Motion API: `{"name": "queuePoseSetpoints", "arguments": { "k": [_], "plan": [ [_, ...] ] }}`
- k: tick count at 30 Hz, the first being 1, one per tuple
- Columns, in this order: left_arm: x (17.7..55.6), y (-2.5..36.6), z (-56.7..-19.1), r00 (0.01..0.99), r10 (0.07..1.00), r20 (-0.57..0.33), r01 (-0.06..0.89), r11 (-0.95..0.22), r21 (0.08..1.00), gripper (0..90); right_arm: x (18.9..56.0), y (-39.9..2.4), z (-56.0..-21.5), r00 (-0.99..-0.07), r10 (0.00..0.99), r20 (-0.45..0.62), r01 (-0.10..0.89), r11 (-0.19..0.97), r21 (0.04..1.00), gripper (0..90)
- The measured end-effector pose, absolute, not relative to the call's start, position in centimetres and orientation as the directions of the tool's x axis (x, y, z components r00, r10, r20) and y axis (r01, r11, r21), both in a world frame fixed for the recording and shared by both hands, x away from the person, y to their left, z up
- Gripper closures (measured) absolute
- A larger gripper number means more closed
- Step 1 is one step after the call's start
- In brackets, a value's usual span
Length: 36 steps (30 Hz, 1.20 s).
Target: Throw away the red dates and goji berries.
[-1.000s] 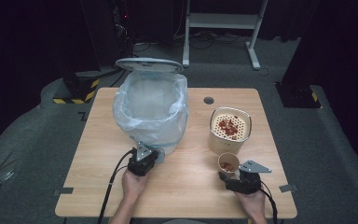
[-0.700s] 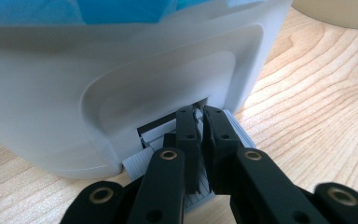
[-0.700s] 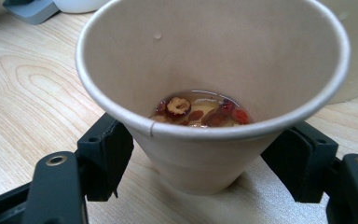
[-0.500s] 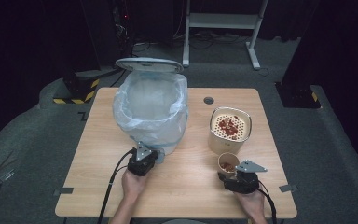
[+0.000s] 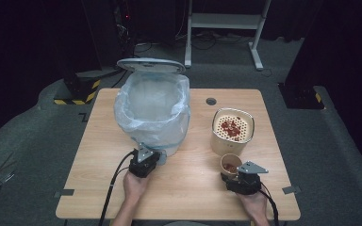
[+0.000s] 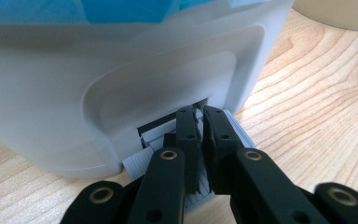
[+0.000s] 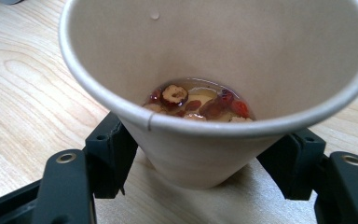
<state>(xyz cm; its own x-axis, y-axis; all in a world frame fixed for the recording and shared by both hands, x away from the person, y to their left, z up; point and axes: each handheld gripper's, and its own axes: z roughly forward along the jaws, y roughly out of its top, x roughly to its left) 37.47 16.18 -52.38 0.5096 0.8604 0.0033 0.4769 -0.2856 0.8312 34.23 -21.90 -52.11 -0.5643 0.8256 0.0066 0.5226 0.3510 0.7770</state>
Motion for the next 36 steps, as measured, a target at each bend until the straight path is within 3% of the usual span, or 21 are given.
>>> {"name": "queuePoseSetpoints", "arguments": {
  "k": [36],
  "plan": [
    [37.5,16.2,-52.4,0.508,0.861,0.005,0.476,-0.286,0.832,85.2,34.1,-26.4,-48.7,-0.478,0.878,-0.033,0.547,0.327,0.771,35.6]
  ]
}}
